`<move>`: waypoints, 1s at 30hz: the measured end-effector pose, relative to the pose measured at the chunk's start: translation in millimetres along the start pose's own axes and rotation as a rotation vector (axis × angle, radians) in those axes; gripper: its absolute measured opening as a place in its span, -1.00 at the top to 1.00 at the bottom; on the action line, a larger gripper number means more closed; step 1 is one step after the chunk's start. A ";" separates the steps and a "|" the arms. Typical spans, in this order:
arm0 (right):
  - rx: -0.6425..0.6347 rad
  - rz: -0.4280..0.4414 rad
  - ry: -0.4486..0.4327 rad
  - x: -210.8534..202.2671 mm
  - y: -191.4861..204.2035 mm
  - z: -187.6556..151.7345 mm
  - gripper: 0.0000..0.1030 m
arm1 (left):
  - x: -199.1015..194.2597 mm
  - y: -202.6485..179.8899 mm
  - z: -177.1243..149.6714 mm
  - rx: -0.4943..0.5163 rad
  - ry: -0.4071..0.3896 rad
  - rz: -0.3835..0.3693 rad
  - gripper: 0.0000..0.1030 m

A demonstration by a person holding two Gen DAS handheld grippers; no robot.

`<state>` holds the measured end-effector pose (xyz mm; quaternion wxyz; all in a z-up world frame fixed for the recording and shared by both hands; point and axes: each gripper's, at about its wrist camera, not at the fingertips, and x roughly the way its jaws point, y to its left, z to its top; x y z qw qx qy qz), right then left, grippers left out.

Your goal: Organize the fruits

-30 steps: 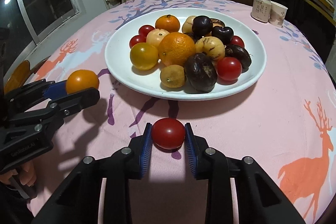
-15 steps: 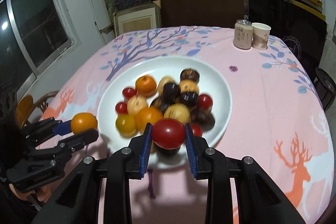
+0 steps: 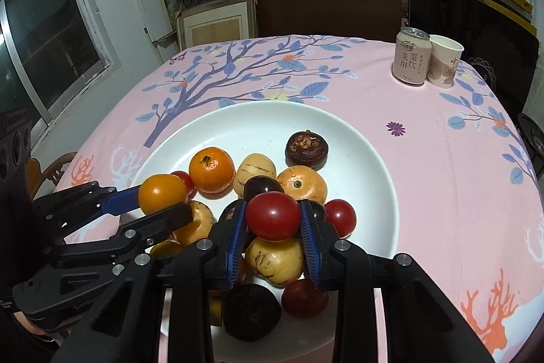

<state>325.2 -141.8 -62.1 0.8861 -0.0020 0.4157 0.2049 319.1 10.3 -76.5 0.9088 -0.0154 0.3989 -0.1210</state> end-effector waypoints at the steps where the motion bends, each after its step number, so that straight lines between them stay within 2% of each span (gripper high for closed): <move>1: -0.001 -0.005 -0.010 -1.8 0.5 -0.4 0.22 | 0.3 0.2 -0.2 -0.001 -0.004 0.009 -0.06; 5: 0.017 -0.008 -0.048 -14.9 -1.9 -1.2 0.12 | -8.7 4.5 -0.7 -0.017 -0.040 0.040 -0.52; 7: 0.033 -0.008 -0.068 -26.9 -2.4 -6.2 0.02 | -17.2 5.2 -2.7 -0.019 -0.058 0.066 -0.62; 9: 0.038 -0.021 -0.085 -39.6 -0.9 -15.2 -0.32 | -25.7 4.7 -8.5 -0.009 -0.059 0.095 -0.83; 10: 0.042 -0.030 -0.094 -48.0 0.1 -22.5 -0.39 | -30.1 4.2 -14.0 -0.005 -0.047 0.110 -0.90; 12: 0.057 -0.029 -0.095 -61.6 1.0 -38.3 -0.66 | -40.1 2.4 -27.7 0.004 -0.026 0.137 -0.90; 14: 0.083 -0.025 -0.074 -73.9 0.6 -57.6 -0.84 | -52.7 0.7 -43.5 0.001 -0.009 0.135 -0.90; 17: 0.112 -0.011 -0.052 -93.9 3.0 -90.1 -0.86 | -83.6 -7.6 -75.3 0.001 0.000 0.114 -0.90; 21: 0.107 -0.028 -0.057 -127.7 12.1 -129.8 -0.87 | -132.7 -25.9 -108.9 0.013 -0.042 0.159 -0.90; 27: 0.104 -0.046 -0.128 -195.5 29.2 -166.6 -0.88 | -213.7 -56.4 -145.5 0.035 -0.135 0.162 -0.90; 30: 0.080 -0.049 -0.188 -233.3 42.3 -178.0 -0.91 | -245.6 -69.3 -156.5 0.048 -0.177 0.192 -0.91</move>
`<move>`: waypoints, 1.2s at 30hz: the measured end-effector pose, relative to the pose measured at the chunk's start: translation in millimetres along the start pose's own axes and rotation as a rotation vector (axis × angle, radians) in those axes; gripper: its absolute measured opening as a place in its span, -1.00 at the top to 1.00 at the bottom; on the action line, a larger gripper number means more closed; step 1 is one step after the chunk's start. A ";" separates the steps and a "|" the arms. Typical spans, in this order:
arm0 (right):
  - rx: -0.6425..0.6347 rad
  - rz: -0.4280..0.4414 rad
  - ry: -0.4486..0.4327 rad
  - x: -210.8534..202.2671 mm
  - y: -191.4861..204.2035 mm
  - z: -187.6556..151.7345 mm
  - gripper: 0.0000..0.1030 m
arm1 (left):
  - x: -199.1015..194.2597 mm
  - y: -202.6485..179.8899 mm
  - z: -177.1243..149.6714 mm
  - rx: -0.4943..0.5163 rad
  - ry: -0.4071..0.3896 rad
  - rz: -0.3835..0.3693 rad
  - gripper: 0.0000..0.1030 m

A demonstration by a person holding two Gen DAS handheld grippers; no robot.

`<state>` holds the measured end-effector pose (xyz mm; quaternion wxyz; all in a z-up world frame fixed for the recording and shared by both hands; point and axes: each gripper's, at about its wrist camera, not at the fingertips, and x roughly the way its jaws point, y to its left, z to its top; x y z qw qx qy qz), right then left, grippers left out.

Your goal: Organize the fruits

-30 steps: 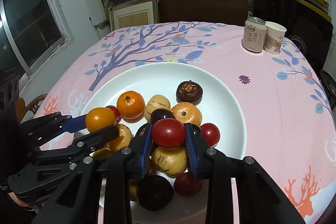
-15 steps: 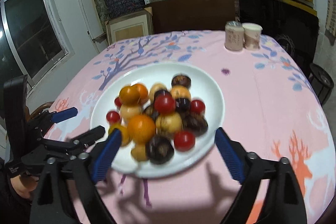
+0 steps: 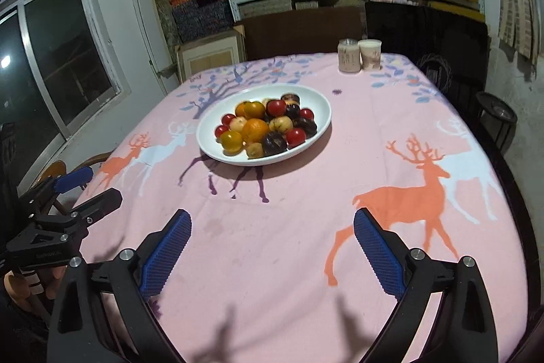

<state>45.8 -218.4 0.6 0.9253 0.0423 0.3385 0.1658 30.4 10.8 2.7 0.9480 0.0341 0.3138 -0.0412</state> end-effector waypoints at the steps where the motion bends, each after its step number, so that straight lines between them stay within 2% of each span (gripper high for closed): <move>1: -0.008 0.001 -0.015 -9.4 3.2 -1.6 -0.92 | -11.2 -2.8 -1.1 0.006 -0.012 0.017 -0.91; 5: -0.052 -0.011 -0.065 -43.2 18.2 -7.5 -0.92 | -42.2 -7.2 -1.4 0.003 -0.046 0.036 -0.91; 13: -0.082 -0.007 -0.099 -68.4 30.6 -15.7 -0.92 | -81.5 -14.5 -6.9 0.002 -0.095 0.093 -0.91; 20: -0.056 -0.022 -0.098 -70.6 25.4 -20.9 -0.92 | -90.3 -17.2 -7.1 0.005 -0.107 0.102 -0.91; 29: -0.042 -0.031 -0.095 -68.6 21.8 -23.0 -0.92 | -83.2 -12.2 -5.6 -0.014 -0.089 0.122 -0.91; 36: -0.034 -0.033 -0.091 -67.7 19.4 -23.7 -0.92 | -78.7 -9.8 -4.9 -0.031 -0.077 0.099 -0.91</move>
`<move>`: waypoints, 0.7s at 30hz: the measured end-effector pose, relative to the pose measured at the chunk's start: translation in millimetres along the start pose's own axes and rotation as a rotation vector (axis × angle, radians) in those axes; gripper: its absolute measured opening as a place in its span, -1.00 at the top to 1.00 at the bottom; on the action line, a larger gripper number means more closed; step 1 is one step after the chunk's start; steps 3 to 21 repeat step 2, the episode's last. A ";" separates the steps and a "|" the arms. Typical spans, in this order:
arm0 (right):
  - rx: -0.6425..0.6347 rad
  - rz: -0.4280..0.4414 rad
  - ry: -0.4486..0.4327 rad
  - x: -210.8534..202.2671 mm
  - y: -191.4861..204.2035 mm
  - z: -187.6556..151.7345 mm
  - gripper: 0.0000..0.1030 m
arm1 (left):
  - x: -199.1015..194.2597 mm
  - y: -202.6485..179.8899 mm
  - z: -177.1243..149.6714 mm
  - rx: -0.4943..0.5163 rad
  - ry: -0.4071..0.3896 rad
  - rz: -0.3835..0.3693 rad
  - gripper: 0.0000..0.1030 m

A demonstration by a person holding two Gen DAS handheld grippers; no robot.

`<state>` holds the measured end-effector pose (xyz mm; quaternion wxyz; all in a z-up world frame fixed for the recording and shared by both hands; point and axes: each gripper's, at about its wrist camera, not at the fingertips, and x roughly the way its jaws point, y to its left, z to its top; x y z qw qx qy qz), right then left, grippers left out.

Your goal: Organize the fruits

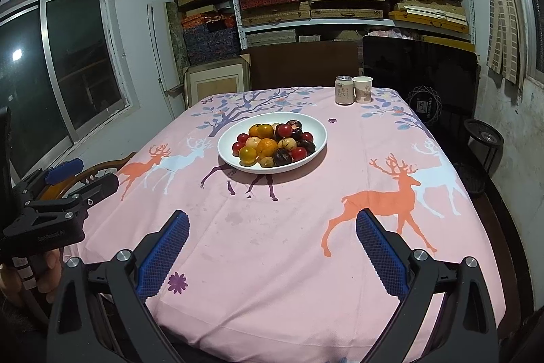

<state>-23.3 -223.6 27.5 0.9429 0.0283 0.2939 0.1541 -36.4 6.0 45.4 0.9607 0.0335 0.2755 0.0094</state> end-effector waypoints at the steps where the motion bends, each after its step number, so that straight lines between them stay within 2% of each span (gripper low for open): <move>1: 0.001 -0.001 -0.001 0.0 -0.3 -0.2 -0.92 | -0.1 0.5 0.1 -0.001 -0.001 0.001 -0.91; 21: 0.001 -0.001 0.000 0.2 -0.6 -0.1 -0.92 | -0.2 0.9 0.0 -0.001 -0.003 0.002 -0.91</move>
